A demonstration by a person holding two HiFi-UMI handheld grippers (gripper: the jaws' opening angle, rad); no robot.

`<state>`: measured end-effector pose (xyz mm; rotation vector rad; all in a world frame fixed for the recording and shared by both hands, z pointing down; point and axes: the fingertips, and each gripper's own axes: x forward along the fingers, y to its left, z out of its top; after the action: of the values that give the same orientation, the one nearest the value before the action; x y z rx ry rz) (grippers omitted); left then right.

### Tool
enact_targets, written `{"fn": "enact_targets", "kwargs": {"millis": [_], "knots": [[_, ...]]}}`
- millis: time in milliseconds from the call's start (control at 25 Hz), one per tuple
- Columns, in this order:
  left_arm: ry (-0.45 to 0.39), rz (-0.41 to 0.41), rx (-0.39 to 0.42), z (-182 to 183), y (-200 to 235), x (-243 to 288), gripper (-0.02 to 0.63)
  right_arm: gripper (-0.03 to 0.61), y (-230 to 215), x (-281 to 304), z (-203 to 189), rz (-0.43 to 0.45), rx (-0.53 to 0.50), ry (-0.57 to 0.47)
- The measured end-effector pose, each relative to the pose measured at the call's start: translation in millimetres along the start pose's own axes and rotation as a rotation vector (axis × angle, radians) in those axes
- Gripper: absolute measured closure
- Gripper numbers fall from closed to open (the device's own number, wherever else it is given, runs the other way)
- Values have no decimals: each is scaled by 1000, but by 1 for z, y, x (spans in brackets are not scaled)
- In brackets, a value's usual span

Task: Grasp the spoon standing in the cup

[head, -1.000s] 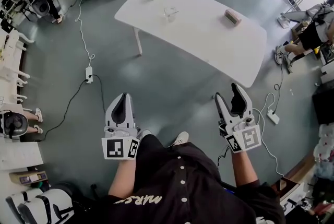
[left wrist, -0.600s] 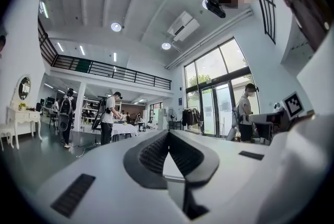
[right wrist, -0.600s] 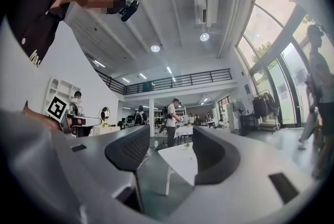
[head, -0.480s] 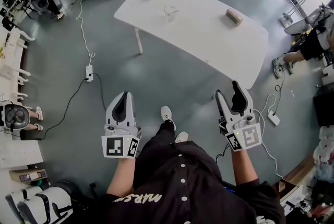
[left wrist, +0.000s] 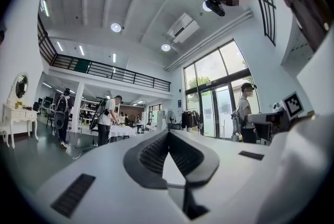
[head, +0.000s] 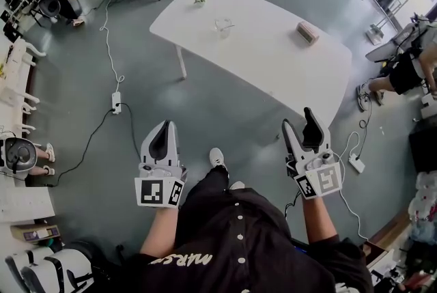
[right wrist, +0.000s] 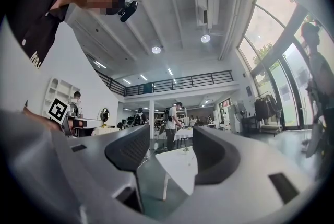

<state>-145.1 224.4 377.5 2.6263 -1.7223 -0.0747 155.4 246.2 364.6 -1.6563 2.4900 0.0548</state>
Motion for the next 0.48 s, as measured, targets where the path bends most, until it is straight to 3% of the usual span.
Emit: {"fn": "enact_targets", "kwargs": {"millis": [480], "knots": [[-3,-10,-3,-4,21,55,607,337,-22,52,-11,-13,7,21]]}}
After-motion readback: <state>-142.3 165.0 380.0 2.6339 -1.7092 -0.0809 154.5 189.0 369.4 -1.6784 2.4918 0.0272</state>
